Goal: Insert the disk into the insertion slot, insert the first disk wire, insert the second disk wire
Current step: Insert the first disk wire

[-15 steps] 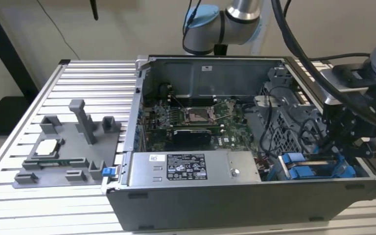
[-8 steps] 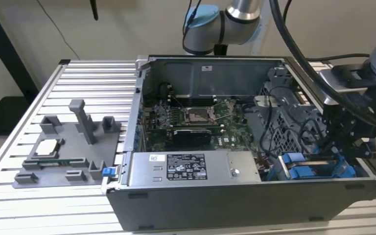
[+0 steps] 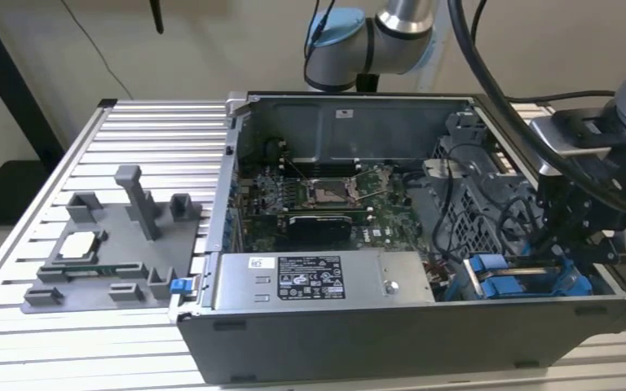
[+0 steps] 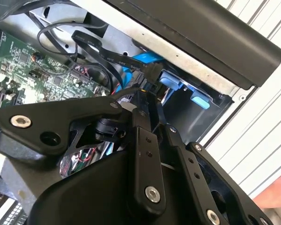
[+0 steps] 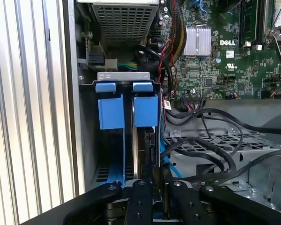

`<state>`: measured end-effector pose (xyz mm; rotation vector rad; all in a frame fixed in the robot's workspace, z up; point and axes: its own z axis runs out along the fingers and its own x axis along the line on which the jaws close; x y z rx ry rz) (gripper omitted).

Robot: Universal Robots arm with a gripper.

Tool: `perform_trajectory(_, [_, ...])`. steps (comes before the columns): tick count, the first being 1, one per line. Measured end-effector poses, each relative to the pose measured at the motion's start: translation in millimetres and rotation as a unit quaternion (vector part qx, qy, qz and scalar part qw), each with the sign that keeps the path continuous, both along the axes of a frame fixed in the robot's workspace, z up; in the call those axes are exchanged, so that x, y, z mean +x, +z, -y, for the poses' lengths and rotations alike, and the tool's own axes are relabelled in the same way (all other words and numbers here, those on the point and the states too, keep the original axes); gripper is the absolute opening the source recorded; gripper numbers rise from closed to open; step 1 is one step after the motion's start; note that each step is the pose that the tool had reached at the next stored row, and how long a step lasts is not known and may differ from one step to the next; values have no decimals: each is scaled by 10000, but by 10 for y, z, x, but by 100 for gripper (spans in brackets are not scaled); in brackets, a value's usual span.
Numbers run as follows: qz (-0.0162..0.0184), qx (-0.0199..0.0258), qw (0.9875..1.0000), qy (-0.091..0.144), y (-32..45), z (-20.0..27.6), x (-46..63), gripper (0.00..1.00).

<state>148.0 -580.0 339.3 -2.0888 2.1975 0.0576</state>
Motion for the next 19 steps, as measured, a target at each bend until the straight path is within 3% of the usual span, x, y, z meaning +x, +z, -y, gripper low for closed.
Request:
perform_trajectory(11, [0,-19,10000,-14,-85,0,2,0])
perform_trajectory(12, [0,-22,10000,-15,-91,0,1,100])
perform_trajectory(16, [-4,-22,10000,-32,-90,0,1,100])
perform_trajectory(19, [-31,-20,10000,-53,-27,0,1,100])
